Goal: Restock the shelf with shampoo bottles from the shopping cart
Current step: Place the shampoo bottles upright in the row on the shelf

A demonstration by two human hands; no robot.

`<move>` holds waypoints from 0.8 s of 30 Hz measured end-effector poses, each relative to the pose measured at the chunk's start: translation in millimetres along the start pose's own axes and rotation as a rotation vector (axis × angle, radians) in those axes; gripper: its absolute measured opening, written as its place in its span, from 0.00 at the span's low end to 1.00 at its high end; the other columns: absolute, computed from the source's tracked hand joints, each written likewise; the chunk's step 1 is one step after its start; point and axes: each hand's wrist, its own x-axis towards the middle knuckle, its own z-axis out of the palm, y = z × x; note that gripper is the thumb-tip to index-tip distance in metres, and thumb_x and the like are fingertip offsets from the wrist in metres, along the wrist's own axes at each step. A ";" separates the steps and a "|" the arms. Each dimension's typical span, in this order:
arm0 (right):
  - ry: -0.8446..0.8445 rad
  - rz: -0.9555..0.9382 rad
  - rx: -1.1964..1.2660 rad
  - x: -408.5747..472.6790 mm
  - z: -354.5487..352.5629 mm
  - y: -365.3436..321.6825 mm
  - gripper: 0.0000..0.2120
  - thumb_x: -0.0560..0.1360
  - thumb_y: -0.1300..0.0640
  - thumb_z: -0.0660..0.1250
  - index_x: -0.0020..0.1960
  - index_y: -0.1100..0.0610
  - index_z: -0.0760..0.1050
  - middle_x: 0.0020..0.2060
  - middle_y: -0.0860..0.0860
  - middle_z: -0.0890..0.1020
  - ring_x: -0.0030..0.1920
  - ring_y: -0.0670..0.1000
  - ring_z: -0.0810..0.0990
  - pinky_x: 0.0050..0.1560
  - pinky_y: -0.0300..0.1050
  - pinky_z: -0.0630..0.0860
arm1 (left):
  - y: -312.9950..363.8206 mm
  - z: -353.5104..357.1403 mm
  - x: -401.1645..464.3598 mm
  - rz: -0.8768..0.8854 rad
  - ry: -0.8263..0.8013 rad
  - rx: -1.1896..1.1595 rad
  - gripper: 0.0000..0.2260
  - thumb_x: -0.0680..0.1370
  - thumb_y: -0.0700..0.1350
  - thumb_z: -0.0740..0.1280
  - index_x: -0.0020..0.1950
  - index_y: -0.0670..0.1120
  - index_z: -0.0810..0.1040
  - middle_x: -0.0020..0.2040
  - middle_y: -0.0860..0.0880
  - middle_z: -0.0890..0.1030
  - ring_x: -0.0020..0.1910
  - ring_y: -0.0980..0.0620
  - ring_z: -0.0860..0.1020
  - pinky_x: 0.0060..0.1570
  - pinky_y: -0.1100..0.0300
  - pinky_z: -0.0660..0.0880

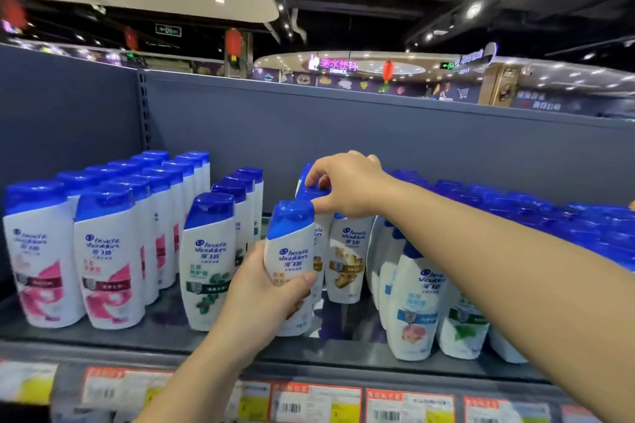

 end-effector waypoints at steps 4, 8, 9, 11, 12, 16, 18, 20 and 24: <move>0.032 0.003 0.038 -8.5 -13.4 -4.4 0.14 0.72 0.41 0.67 0.54 0.46 0.76 0.49 0.45 0.79 0.52 0.50 0.74 0.54 0.48 0.67 | -3.1 2.9 1.9 -0.031 -0.007 -0.002 0.21 0.70 0.45 0.76 0.56 0.55 0.70 0.46 0.54 0.83 0.43 0.59 0.83 0.37 0.66 0.77; -0.120 -0.062 0.237 -32.2 -30.7 -14.0 0.17 0.74 0.39 0.63 0.53 0.49 0.79 0.46 0.44 0.81 0.43 0.45 0.78 0.43 0.41 0.74 | -7.7 5.3 -2.3 -0.067 -0.036 -0.022 0.20 0.71 0.47 0.75 0.58 0.53 0.70 0.47 0.53 0.82 0.44 0.58 0.82 0.38 0.66 0.76; -0.183 -0.097 0.158 -37.7 -30.4 -15.2 0.18 0.72 0.39 0.65 0.56 0.48 0.78 0.47 0.43 0.80 0.45 0.45 0.78 0.45 0.40 0.74 | -7.6 8.0 -3.4 -0.069 -0.050 -0.030 0.19 0.72 0.47 0.74 0.58 0.52 0.71 0.48 0.53 0.82 0.45 0.58 0.82 0.38 0.66 0.75; -0.227 -0.118 -0.015 -43.0 -30.9 -10.8 0.22 0.69 0.39 0.70 0.59 0.47 0.76 0.47 0.43 0.78 0.49 0.47 0.78 0.49 0.41 0.73 | -6.6 15.8 -5.1 -0.068 -0.110 -0.040 0.18 0.72 0.47 0.74 0.58 0.53 0.71 0.50 0.53 0.82 0.47 0.59 0.81 0.41 0.66 0.76; -0.239 -0.093 -0.050 -43.3 -34.3 -6.2 0.22 0.67 0.39 0.72 0.59 0.47 0.76 0.47 0.43 0.79 0.49 0.47 0.78 0.50 0.42 0.73 | -7.6 20.7 -6.1 -0.064 -0.154 -0.037 0.18 0.72 0.47 0.74 0.58 0.55 0.70 0.51 0.55 0.82 0.49 0.60 0.81 0.45 0.65 0.77; -0.305 0.019 -0.121 -45.8 -49.9 15.6 0.23 0.63 0.38 0.74 0.55 0.45 0.77 0.44 0.40 0.79 0.48 0.48 0.79 0.54 0.47 0.77 | -12.8 34.6 -8.1 -0.060 -0.227 0.095 0.17 0.70 0.48 0.76 0.55 0.58 0.75 0.50 0.59 0.85 0.48 0.63 0.82 0.55 0.57 0.80; -0.304 0.046 -0.150 -47.4 -51.3 22.3 0.23 0.62 0.37 0.74 0.54 0.44 0.77 0.44 0.39 0.78 0.49 0.48 0.79 0.55 0.48 0.77 | -11.8 38.3 -5.8 -0.049 -0.227 0.147 0.15 0.71 0.49 0.76 0.55 0.55 0.80 0.49 0.58 0.85 0.48 0.63 0.82 0.54 0.57 0.80; -0.295 0.062 -0.153 -48.2 -51.2 25.8 0.22 0.62 0.37 0.75 0.52 0.44 0.77 0.44 0.39 0.79 0.48 0.48 0.79 0.55 0.48 0.76 | -8.9 42.9 -2.9 -0.032 -0.229 0.165 0.14 0.72 0.48 0.75 0.56 0.53 0.82 0.49 0.57 0.86 0.48 0.62 0.82 0.54 0.58 0.80; -0.310 0.096 -0.140 -47.9 -52.8 28.1 0.22 0.60 0.37 0.75 0.49 0.44 0.77 0.44 0.40 0.81 0.47 0.47 0.80 0.54 0.48 0.77 | -4.2 44.5 -2.5 -0.041 -0.247 0.201 0.13 0.73 0.48 0.74 0.57 0.52 0.81 0.51 0.55 0.85 0.49 0.61 0.81 0.56 0.58 0.79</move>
